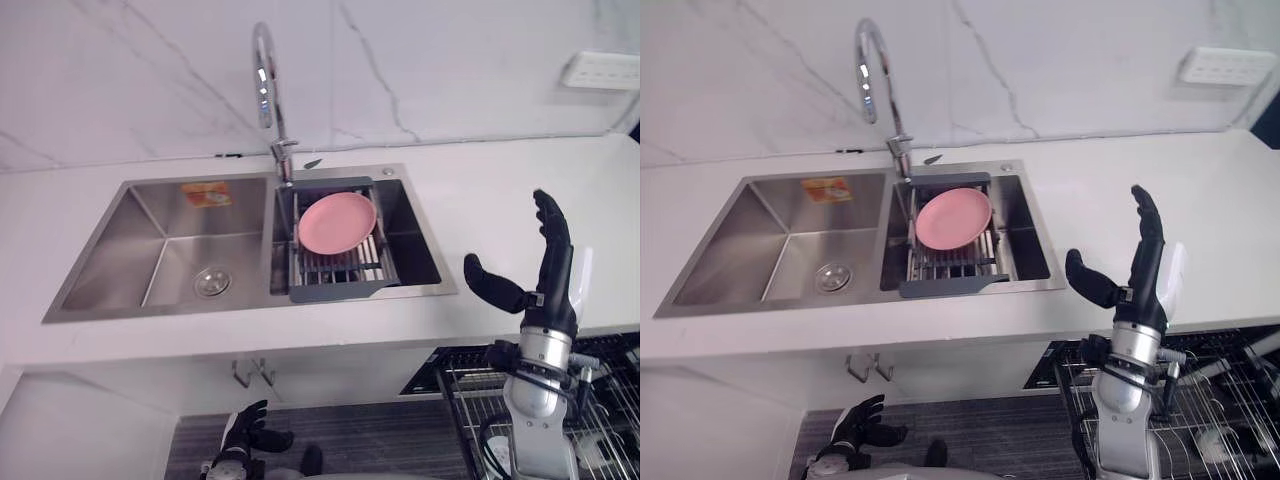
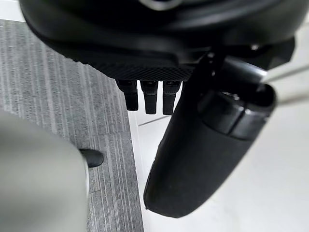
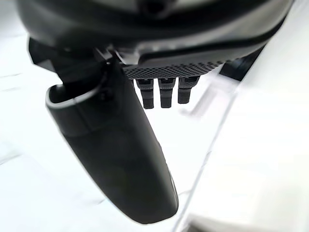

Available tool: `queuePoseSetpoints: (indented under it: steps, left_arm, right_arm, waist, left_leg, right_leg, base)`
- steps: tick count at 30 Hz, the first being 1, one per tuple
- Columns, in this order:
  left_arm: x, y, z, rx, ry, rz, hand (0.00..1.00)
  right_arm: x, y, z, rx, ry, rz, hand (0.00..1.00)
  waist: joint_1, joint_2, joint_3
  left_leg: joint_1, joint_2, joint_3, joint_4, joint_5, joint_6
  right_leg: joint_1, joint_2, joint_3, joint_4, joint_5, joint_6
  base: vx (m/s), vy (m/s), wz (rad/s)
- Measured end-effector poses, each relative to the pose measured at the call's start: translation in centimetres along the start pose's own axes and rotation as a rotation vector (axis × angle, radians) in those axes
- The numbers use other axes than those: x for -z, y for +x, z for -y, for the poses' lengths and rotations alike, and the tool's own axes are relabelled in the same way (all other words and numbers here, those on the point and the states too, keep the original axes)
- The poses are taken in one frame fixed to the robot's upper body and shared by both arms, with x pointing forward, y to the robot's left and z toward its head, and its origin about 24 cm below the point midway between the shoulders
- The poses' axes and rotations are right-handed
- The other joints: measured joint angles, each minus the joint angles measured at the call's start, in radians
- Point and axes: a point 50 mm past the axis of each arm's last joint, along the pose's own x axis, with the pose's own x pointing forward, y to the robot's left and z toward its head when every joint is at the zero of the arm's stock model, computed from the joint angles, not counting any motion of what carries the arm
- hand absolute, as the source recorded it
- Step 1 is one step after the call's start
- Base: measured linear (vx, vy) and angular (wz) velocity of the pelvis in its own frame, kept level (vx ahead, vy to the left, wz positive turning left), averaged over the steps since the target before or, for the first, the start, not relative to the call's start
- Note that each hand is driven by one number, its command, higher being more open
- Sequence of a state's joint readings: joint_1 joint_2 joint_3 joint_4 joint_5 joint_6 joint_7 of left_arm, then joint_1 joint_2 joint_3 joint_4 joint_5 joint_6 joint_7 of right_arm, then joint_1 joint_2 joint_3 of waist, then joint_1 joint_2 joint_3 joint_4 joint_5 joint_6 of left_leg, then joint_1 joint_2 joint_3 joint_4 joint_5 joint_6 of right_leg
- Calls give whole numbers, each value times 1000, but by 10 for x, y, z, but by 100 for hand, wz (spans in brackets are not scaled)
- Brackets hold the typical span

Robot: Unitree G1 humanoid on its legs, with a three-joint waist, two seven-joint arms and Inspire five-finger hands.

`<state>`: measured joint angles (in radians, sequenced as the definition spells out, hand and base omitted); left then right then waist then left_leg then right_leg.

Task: Walk over to the sink, pick up the cup, carry it to the dishwasher, place the cup inside the dishwasher, then close the dishwasher door

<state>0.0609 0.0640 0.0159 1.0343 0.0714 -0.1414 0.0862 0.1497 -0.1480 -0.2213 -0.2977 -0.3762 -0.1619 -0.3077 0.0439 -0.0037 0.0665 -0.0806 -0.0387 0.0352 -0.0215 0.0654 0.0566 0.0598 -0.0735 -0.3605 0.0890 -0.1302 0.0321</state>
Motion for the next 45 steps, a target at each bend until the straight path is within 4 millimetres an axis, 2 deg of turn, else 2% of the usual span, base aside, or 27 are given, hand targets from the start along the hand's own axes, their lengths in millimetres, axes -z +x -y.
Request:
queuePoseSetpoints:
  steps: [3,5,7,8,9,11,12,13,14,15,16,18,19,21,24,27,32,39,45]
  left_arm:
    - [-1,0,-3,-6,6,8,90]
    - [-2,1,-7,-13,13,12,90]
    - [-5,1,-11,-22,21,23,90]
    - [-7,2,-15,-29,25,33,90]
    - [-8,2,-15,-30,25,36,90]
    - [-9,3,-16,-32,26,37,90]
    - [-9,3,-18,-37,18,38,90]
    - [-8,3,-18,-36,18,33,90]
    - [-7,3,-18,-38,16,26,90]
    - [-7,3,-19,-41,12,26,90]
    - [-7,3,-20,-41,14,31,90]
    - [-6,2,-23,-45,18,30,90]
    - [-5,2,-22,-44,14,25,90]
    - [-3,1,-20,-46,-4,25,90]
    - [0,0,-22,-61,-25,9,90]
    - [2,0,-24,-69,-30,-6,90]
    - [3,0,-24,-64,-25,-11,90]
    - [2,0,-22,-46,-10,-1,90]
    - [1,0,-22,-35,9,6,90]
  right_arm:
    - [-7,6,-6,-26,13,43,90]
    - [-9,7,-8,-55,10,57,90]
    - [-8,12,-13,-91,1,70,90]
    - [-7,20,-21,-119,-1,79,90]
    - [-7,23,-23,-134,-3,86,90]
    - [-6,28,-30,-180,-18,92,90]
    - [-6,29,-30,-201,-28,98,90]
    - [-6,29,-29,-210,-35,103,90]
    - [-7,31,-27,-222,-56,120,90]
    - [-7,32,-26,-230,-75,131,90]
    - [-9,35,-24,-243,-98,157,90]
    - [-14,37,-26,-270,-95,186,90]
    - [-16,36,-29,-289,-91,196,90]
    - [-16,33,-35,-333,-87,200,90]
    - [-9,30,-34,-380,-115,184,90]
    - [1,26,-33,-419,-143,147,90]
    - [4,19,-42,-491,-143,140,90]
    - [8,8,-49,-581,-149,137,90]
    - [21,-2,-56,-663,-200,106,90]
  waist:
    - [1,-12,16]
    - [-3,-31,28]
    - [-5,-56,45]
    - [-5,-68,55]
    - [-5,-72,61]
    - [-10,-69,72]
    - [-20,-67,78]
    - [-29,-63,80]
    - [-39,-56,83]
    - [-37,-57,82]
    - [-31,-69,74]
    - [-31,-97,58]
    - [-27,-87,52]
    - [-22,-59,45]
    - [-28,-57,44]
    - [-31,-56,45]
    - [-32,-55,45]
    - [-32,-52,44]
    - [-31,-51,43]
  left_leg:
    - [24,-8,3,-23,0,1]
    - [45,-20,7,-48,1,4]
    - [64,-41,37,-50,-5,13]
    - [78,-63,54,-46,-17,27]
    - [91,-72,53,-50,-22,33]
    - [118,-77,23,-40,-30,47]
    - [133,-71,-22,-22,-37,58]
    - [134,-63,-45,-4,-43,60]
    - [133,-49,-71,32,-50,43]
    - [132,-48,-82,44,-56,36]
    - [128,-56,-98,56,-65,27]
    - [127,-85,-116,64,-75,17]
    - [128,-84,-124,73,-89,6]
    - [123,-54,-124,88,-114,-6]
    - [130,-26,-125,92,-132,-23]
    - [148,-22,-134,92,-134,-26]
    - [162,-18,-136,92,-134,-26]
    - [162,-17,-137,76,-123,-16]
    - [157,-16,-147,49,-104,-16]
  right_leg:
    - [0,-11,8,22,-14,6]
    - [-11,-31,9,65,-49,22]
    - [-44,-72,21,158,-106,42]
    - [-63,-112,40,246,-140,53]
    - [-68,-122,57,284,-147,56]
    - [-139,-124,164,471,-130,41]
    - [-183,-98,248,567,-123,13]
    - [-187,-73,289,572,-142,7]
    - [-191,-39,345,549,-168,5]
    - [-197,-28,359,522,-170,3]
    - [-202,-33,367,435,-153,15]
    - [-204,-53,375,292,-24,11]
    - [-184,-55,383,256,-28,40]
    - [-146,-26,373,187,0,34]
    - [-112,2,369,139,14,28]
    - [-80,5,357,115,17,26]
    - [-43,10,358,69,44,25]
    - [-39,12,357,59,57,24]
    - [-45,12,348,36,67,24]
  base:
    - [8,42,-4]
    - [33,38,0]
    - [82,72,-9]
    - [114,90,-16]
    - [123,87,-20]
    - [133,59,16]
    - [184,18,57]
    - [232,-16,84]
    - [161,-21,73]
    - [173,-17,75]
    - [205,-54,57]
    - [220,-103,46]
    - [174,-110,19]
    - [141,-86,-1]
    - [124,-94,-5]
    - [73,-35,9]
    - [-6,-1,1]
    - [-59,-6,1]
    - [18,-4,4]
